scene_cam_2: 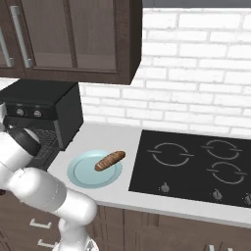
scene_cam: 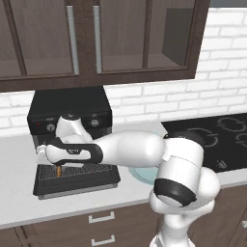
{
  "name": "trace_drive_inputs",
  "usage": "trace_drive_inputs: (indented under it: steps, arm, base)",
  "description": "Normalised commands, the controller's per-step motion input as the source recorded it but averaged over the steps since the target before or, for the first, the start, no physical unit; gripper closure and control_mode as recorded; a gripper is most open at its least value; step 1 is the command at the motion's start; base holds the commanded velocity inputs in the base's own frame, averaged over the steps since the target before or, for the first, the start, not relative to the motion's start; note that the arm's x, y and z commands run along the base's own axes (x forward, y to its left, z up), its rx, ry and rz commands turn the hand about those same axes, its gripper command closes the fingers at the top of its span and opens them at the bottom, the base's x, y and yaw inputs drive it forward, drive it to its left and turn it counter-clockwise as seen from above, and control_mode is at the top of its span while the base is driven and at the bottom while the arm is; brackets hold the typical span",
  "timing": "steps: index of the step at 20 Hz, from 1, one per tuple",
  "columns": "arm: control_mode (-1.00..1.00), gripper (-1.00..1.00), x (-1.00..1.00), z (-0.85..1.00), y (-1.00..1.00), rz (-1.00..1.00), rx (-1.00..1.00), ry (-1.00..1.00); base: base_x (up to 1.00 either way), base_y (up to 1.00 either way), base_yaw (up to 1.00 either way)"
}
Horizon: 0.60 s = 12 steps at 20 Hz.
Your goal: Pick up the kebab skewer and baguette bread, and place them inside the toaster oven. Close the toaster oven door and start by setting the timer.
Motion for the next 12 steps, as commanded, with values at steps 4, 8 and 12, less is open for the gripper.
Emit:
trace_drive_inputs:
  steps: [4,8,12]
  arm:
    - [-1.00,1.00,0.27,-0.18,0.12,0.00,0.00,0.00]
    - [-1.00,1.00,0.29,-0.07,0.01,0.00,0.00,0.00]
    - [-1.00,1.00,0.06,-0.11,0.00,0.00,0.00,0.00]
  base:
    - [0.00,0.00,0.00]
    - [0.00,0.00,0.00]
    - [0.00,0.00,0.00]
